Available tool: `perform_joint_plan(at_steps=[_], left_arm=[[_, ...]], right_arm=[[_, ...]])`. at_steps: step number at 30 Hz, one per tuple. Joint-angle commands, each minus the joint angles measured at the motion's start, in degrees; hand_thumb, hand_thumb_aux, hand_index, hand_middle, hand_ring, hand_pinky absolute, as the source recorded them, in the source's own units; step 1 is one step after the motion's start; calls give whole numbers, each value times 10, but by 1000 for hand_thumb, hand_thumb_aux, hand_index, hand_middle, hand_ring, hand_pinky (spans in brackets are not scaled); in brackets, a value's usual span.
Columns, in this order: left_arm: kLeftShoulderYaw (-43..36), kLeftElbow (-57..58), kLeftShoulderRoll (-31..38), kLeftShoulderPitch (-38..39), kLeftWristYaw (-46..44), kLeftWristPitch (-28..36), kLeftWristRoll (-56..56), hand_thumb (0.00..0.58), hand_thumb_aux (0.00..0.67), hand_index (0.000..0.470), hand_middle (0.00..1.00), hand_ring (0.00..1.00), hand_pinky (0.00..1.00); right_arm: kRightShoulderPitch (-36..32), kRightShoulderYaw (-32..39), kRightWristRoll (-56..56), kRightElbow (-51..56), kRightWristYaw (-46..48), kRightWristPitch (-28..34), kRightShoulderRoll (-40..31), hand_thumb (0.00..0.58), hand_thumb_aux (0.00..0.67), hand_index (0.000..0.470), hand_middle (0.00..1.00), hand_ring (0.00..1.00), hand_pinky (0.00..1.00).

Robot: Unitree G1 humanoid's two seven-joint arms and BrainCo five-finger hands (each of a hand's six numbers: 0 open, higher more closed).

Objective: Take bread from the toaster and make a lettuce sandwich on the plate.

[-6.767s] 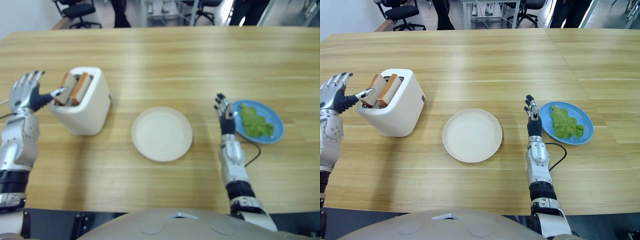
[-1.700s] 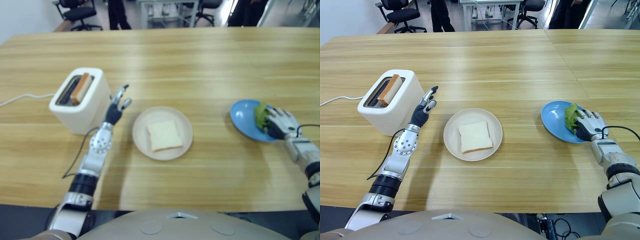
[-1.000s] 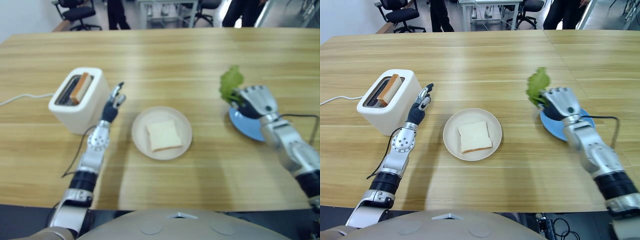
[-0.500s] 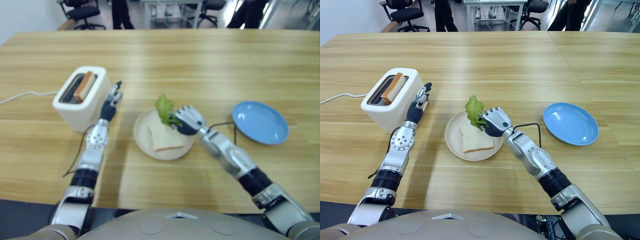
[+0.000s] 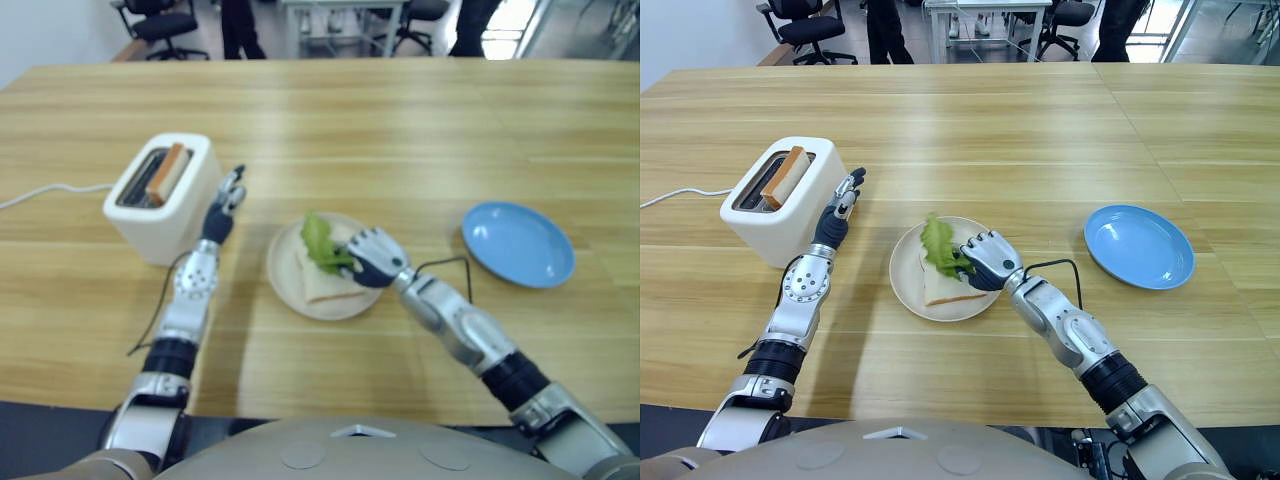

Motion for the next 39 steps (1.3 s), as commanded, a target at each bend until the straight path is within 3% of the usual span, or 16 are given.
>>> perform_joint_plan(at_steps=[1, 8, 14, 16, 20, 25, 29, 33, 39], left_arm=[[1, 12, -1, 3, -4, 3, -1, 0, 0, 0, 0, 0, 0], [1, 7, 1, 7, -5, 5, 1, 0, 0, 0, 0, 0, 0], [2, -6, 5, 12, -5, 7, 3, 0, 0, 0, 0, 0, 0], [3, -47, 11, 19, -1, 11, 12, 0, 0, 0, 0, 0, 0], [14, -247, 54, 43, 32, 26, 149, 0, 0, 0, 0, 0, 0], [80, -385, 130, 37, 40, 120, 309, 0, 0, 0, 0, 0, 0], [137, -340, 204, 36, 47, 235, 419, 0, 0, 0, 0, 0, 0], [137, -230, 250, 31, 39, 314, 453, 0, 0, 0, 0, 0, 0], [81, -72, 252, 0, 11, 359, 434, 0, 0, 0, 0, 0, 0]], right_arm=[[7, -5, -15, -8, 9, 9, -9, 0, 0, 0, 0, 0, 0], [22, -36, -15, -46, 22, 28, -38, 0, 0, 0, 0, 0, 0], [45, -119, 25, -108, 40, 45, -72, 0, 0, 0, 0, 0, 0], [55, -162, 87, -121, 44, 39, -66, 0, 0, 0, 0, 0, 0], [77, -264, 296, -120, 50, 12, -5, 0, 0, 0, 0, 0, 0], [106, -353, 559, -105, 109, 10, 104, 0, 0, 0, 0, 0, 0], [112, -385, 625, -87, 130, 13, 136, 0, 0, 0, 0, 0, 0], [111, -391, 632, -73, 139, 10, 142, 0, 0, 0, 0, 0, 0], [111, -395, 629, -68, 145, 5, 145, 0, 0, 0, 0, 0, 0]])
